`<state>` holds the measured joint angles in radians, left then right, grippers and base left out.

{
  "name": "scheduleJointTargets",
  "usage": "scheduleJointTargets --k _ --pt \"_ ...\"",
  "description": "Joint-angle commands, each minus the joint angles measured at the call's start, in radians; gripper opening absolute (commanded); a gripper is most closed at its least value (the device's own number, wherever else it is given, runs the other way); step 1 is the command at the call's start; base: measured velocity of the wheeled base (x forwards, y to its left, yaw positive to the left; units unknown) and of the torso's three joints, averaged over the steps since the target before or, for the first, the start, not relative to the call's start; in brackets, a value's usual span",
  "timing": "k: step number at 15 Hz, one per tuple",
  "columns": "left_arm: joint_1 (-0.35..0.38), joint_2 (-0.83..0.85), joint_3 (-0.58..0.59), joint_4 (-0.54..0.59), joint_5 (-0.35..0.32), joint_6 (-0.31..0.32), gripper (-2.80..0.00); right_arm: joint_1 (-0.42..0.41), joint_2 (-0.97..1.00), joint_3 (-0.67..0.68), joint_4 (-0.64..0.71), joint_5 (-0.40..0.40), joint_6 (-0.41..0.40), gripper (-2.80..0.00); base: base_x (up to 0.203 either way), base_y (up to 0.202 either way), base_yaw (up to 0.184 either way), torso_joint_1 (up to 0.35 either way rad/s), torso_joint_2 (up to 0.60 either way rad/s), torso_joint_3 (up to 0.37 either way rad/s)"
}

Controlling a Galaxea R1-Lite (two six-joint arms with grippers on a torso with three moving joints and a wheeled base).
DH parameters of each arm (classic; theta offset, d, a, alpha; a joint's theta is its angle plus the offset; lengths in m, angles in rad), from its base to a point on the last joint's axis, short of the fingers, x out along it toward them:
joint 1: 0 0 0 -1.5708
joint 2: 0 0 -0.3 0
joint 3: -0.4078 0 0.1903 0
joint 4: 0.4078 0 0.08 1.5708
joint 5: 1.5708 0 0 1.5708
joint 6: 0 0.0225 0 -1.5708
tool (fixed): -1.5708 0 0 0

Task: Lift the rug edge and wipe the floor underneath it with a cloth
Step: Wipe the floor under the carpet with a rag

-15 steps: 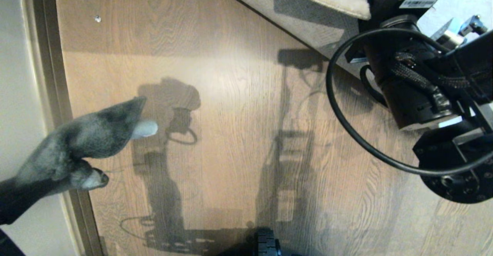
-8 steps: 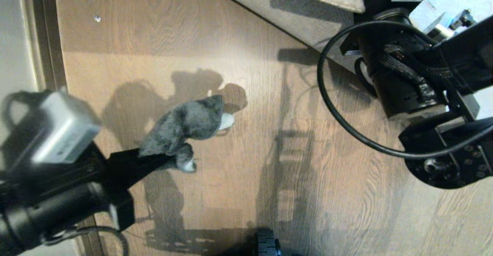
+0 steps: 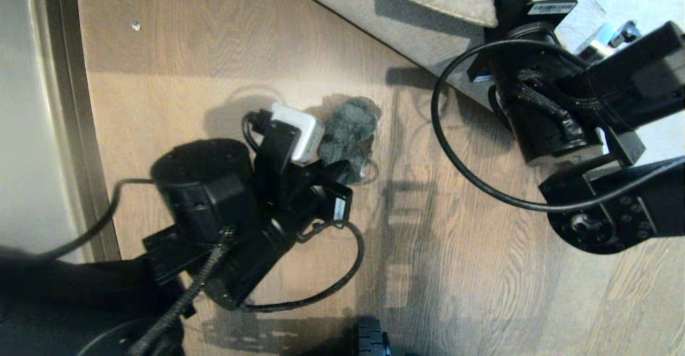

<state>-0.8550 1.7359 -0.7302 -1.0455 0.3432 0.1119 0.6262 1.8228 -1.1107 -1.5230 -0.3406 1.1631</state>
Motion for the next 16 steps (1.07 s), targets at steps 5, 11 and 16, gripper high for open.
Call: scheduleJointTargets --k 5,11,16 --pt "-0.145 0.21 -0.103 -0.032 0.242 -0.136 -2.8 -0.017 0.04 -0.053 -0.042 -0.003 0.015 -2.8 0.0 0.0 0.0 0.0 0.0 0.0" --pt "-0.236 0.293 -0.169 -0.029 0.364 -0.198 -2.8 -0.028 0.042 -0.055 -0.042 -0.005 0.013 -2.8 0.0 0.0 0.0 0.0 0.0 0.0" --pt "-0.24 0.4 -0.174 -0.033 0.426 -0.264 -2.8 -0.029 0.042 -0.055 -0.042 -0.005 0.012 -2.8 0.0 0.0 0.0 0.0 0.0 0.0"
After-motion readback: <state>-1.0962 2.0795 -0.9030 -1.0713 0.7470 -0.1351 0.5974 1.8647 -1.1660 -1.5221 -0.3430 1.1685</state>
